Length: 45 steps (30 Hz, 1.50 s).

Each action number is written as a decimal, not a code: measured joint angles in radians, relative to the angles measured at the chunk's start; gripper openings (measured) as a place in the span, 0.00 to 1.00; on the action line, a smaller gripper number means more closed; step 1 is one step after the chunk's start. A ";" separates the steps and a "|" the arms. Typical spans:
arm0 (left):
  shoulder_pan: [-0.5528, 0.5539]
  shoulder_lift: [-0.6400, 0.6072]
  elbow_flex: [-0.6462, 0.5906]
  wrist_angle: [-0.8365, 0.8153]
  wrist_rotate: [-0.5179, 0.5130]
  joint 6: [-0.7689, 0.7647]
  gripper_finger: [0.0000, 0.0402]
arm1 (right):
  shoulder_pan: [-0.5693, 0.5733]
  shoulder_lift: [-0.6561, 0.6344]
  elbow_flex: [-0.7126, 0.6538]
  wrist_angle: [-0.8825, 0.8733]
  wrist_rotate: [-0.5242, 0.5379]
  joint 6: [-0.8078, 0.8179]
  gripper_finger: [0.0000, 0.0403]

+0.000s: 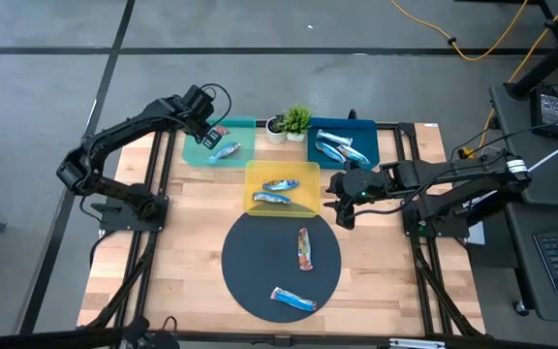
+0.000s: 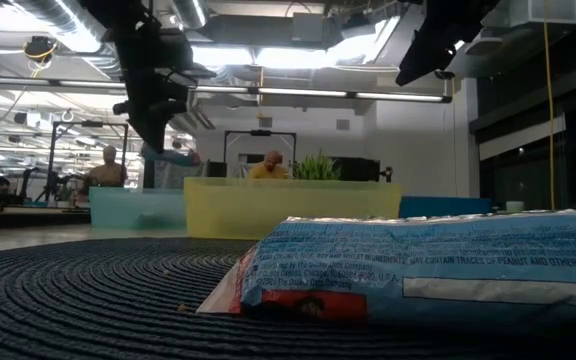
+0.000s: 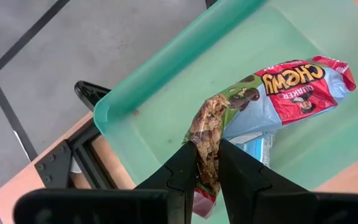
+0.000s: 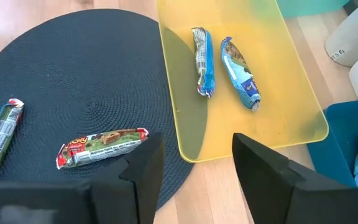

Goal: Pick and place Granola Bars by type
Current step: Put the red granola bar into the green bin

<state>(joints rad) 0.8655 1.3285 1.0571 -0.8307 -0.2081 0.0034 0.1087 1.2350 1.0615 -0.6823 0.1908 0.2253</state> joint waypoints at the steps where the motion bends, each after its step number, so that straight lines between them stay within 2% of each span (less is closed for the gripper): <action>1: 0.005 0.000 -0.004 0.006 -0.001 0.001 0.13 | 0.000 0.000 0.000 0.000 0.000 0.000 0.47; 5: 0.033 0.005 -0.022 0.044 -0.006 0.000 0.13 | 0.000 0.000 0.000 0.000 0.001 0.000 0.47; 10: 0.079 0.018 -0.076 0.173 -0.005 0.027 0.13 | 0.000 0.000 0.000 0.001 0.003 0.000 0.47; 13: 0.105 0.040 -0.117 0.216 0.045 -0.005 0.13 | 0.000 0.000 0.000 0.001 0.003 0.001 0.47; 17: 0.117 0.066 -0.151 0.234 0.102 -0.017 0.13 | 0.000 0.000 0.000 0.001 0.003 0.001 0.47; 34: 0.117 0.093 -0.166 0.237 0.114 -0.050 0.14 | 0.000 0.000 0.000 0.002 0.003 0.005 0.47; 45: 0.115 0.093 -0.166 0.229 0.128 -0.061 0.30 | 0.000 0.000 0.000 0.002 0.002 0.003 0.47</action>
<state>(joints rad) 0.9810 1.4214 0.8913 -0.6020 -0.0803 -0.0578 0.1087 1.2350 1.0615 -0.6807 0.1928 0.2287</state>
